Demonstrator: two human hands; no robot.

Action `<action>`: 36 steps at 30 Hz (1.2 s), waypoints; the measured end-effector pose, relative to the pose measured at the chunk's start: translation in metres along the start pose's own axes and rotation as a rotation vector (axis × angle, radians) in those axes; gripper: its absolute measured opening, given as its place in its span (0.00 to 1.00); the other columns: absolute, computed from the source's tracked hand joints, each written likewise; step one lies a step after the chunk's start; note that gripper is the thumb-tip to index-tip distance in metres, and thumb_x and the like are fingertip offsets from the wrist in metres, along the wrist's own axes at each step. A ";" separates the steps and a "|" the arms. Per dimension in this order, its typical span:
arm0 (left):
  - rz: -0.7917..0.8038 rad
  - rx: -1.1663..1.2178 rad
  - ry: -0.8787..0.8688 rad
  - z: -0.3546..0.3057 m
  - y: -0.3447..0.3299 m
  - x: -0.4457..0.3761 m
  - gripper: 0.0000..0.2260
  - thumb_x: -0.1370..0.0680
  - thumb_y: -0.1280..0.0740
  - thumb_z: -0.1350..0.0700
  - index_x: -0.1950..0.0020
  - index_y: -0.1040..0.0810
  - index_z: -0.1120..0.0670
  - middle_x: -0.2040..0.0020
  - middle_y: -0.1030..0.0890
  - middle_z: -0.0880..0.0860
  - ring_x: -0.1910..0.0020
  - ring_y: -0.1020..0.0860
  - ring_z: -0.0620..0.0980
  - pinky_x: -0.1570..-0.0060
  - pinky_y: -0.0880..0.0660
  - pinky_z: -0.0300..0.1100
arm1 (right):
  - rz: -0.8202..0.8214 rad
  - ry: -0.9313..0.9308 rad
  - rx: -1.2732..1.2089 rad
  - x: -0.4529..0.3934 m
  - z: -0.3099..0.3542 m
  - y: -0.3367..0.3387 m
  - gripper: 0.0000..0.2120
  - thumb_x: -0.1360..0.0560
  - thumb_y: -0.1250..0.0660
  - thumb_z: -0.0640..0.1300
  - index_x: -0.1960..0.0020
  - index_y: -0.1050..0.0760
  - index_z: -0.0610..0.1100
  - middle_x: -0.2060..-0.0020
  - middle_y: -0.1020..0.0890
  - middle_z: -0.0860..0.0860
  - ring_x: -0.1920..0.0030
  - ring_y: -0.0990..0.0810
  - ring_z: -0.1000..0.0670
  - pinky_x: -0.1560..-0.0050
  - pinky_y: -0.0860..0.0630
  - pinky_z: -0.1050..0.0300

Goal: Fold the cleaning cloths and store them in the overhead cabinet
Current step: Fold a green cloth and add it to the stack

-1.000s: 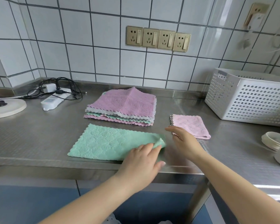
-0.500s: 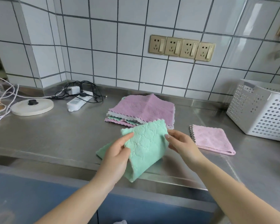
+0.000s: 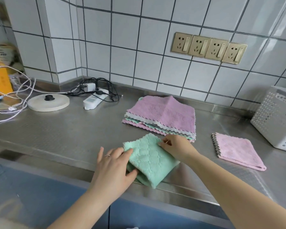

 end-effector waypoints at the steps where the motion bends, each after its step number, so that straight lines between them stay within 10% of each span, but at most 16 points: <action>1: 0.010 -0.004 0.001 0.001 0.000 -0.001 0.25 0.38 0.34 0.40 0.43 0.20 0.48 0.52 0.19 0.46 0.48 0.19 0.50 0.40 0.31 0.63 | 0.006 -0.003 0.018 -0.002 0.001 -0.001 0.13 0.24 0.37 0.55 0.48 0.22 0.46 0.55 0.18 0.50 0.55 0.21 0.48 0.53 0.25 0.53; 6: -0.016 -0.010 -0.109 -0.004 0.004 -0.005 0.21 0.35 0.37 0.42 0.45 0.25 0.48 0.32 0.31 0.55 0.26 0.42 0.58 0.32 0.48 0.66 | 0.016 0.026 0.095 -0.008 0.005 -0.005 0.13 0.23 0.38 0.54 0.48 0.22 0.46 0.55 0.17 0.49 0.55 0.21 0.47 0.54 0.24 0.51; 11: 0.102 0.065 -0.413 -0.043 0.004 -0.017 0.30 0.32 0.50 0.49 0.30 0.32 0.49 0.24 0.39 0.52 0.24 0.48 0.51 0.26 0.52 0.54 | 0.005 0.025 0.004 -0.006 0.004 -0.004 0.13 0.23 0.38 0.54 0.47 0.20 0.48 0.56 0.16 0.50 0.55 0.20 0.49 0.55 0.25 0.53; 17: 0.346 0.037 -0.349 -0.054 -0.024 -0.012 0.31 0.27 0.48 0.52 0.23 0.50 0.46 0.22 0.53 0.47 0.23 0.57 0.47 0.25 0.59 0.49 | -0.043 0.027 -0.144 0.000 -0.004 0.001 0.15 0.24 0.34 0.50 0.39 0.23 0.49 0.64 0.24 0.57 0.65 0.28 0.59 0.67 0.35 0.70; 26: 0.630 0.234 -0.329 -0.045 -0.016 -0.008 0.35 0.24 0.42 0.50 0.23 0.60 0.46 0.25 0.62 0.40 0.28 0.65 0.37 0.29 0.64 0.37 | -0.158 0.045 0.102 0.018 0.008 0.007 0.16 0.23 0.38 0.48 0.37 0.25 0.48 0.39 0.24 0.49 0.40 0.24 0.46 0.44 0.29 0.55; 36: 0.373 0.023 -0.246 -0.045 -0.042 -0.053 0.24 0.19 0.51 0.55 0.23 0.51 0.54 0.22 0.52 0.50 0.23 0.53 0.45 0.25 0.57 0.45 | 0.086 0.024 0.214 0.068 0.045 -0.051 0.27 0.20 0.53 0.55 0.24 0.49 0.47 0.23 0.49 0.51 0.23 0.56 0.51 0.29 0.60 0.33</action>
Point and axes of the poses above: each hand's wrist, its own x-axis away from the middle knuckle, its own y-axis out of the back of the hand, z = x × y, the point moved 8 cm from there along -x, towards the middle knuckle
